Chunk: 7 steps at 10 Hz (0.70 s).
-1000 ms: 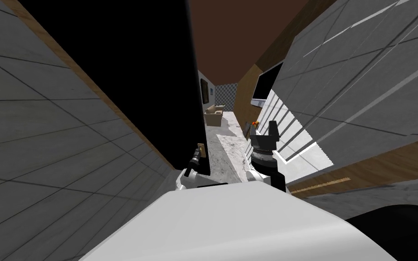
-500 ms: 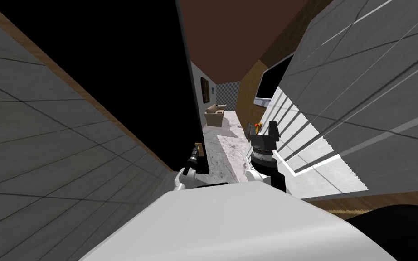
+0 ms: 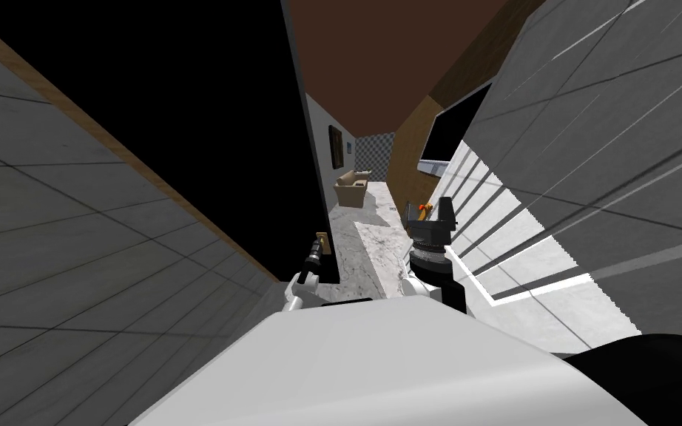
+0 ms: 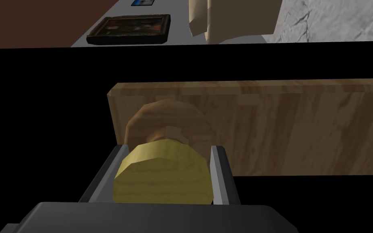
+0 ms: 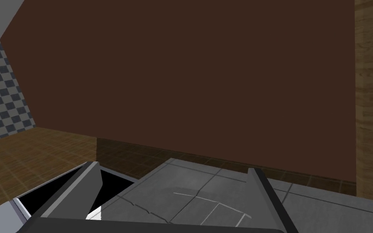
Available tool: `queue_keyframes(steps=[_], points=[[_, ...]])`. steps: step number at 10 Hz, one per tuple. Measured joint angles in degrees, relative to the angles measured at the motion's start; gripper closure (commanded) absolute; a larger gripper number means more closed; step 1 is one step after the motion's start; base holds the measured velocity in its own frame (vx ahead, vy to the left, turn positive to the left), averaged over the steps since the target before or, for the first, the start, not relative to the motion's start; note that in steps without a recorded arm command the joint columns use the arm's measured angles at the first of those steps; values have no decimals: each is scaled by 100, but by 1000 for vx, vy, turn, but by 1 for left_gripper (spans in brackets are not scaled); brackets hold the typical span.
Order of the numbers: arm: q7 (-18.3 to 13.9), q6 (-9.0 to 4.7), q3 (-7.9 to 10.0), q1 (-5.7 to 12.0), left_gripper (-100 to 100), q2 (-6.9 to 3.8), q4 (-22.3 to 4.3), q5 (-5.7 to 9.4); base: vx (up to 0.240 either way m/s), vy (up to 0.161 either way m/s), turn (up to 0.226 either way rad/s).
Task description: Push the door open
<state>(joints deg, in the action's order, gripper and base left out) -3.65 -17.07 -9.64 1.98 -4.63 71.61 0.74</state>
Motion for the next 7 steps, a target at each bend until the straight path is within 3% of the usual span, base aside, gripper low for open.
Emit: queue_keyframes(steps=[2, 3, 7], points=[[11, -41, 138, -44, 100, -34, -2, 21, 118, -130, 82], [52, -32, 237, 34, 100, 24, -89, 17, 139, -141, 53], [112, -63, 531, 168, 100, 58, -240, 46, 115, -107, 66]])
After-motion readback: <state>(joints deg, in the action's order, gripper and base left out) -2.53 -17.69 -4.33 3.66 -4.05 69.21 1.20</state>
